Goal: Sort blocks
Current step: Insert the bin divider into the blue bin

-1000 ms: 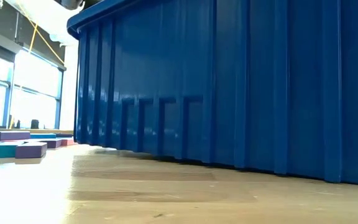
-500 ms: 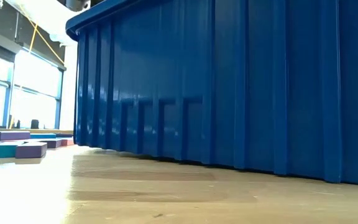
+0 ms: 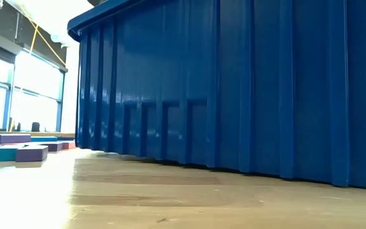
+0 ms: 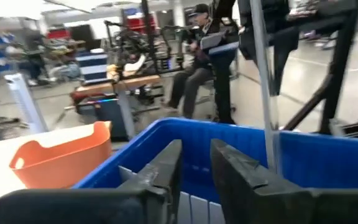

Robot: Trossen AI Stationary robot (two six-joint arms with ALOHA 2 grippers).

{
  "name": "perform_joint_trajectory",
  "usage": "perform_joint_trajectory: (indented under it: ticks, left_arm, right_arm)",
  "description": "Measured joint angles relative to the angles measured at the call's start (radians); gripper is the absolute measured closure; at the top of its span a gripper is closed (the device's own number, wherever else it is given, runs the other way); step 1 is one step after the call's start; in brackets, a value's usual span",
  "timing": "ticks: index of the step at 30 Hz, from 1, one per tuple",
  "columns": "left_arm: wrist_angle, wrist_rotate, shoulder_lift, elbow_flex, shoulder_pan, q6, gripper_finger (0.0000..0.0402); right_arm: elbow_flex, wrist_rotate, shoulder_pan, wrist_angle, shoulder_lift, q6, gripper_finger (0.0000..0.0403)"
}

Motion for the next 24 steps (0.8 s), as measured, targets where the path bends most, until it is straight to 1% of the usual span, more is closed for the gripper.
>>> perform_joint_trajectory:
  ticks: [3,6,8,10,13,15,20,22,24]
  left_arm:
    - [-0.041,0.11,0.004,0.033,0.074,-0.012,0.0284]
    - [0.0,0.272,0.004,0.052,0.143,-0.106,0.0254]
    - [0.057,0.346,0.01,0.055,0.156,-0.172,0.0237]
    - [0.105,0.39,0.027,0.055,0.135,-0.234,0.0224]
    - [0.187,0.4,0.063,0.052,0.079,-0.291,0.0214]
    - [0.276,0.405,0.078,0.052,0.049,-0.337,0.0212]
    - [0.481,0.41,0.09,0.053,0.01,-0.479,0.0211]
    - [0.517,0.394,0.09,0.053,-0.002,-0.519,0.0211]
    - [0.504,0.36,0.09,0.061,-0.011,-0.533,0.0214]
  right_arm:
    - [0.0,-0.005,0.0,0.0,0.0,0.0,0.0402]
    - [0.0,-0.007,0.0,0.0,0.0,-0.001,0.0402]
    - [0.0,-0.007,0.0,0.0,0.0,-0.007,0.0402]
    - [0.0,-0.008,0.0,0.0,0.0,-0.02,0.0402]
    - [0.0,-0.01,0.0,0.0,0.0,-0.025,0.0402]
    - [0.0,-0.008,0.0,0.0,0.002,-0.025,0.0402]
    - [-0.001,-0.005,0.0,0.0,0.003,-0.023,0.0402]
    - [-0.001,-0.004,0.0,0.0,0.004,-0.023,0.0402]
    - [-0.001,-0.005,0.0,0.0,0.005,-0.024,0.0402]
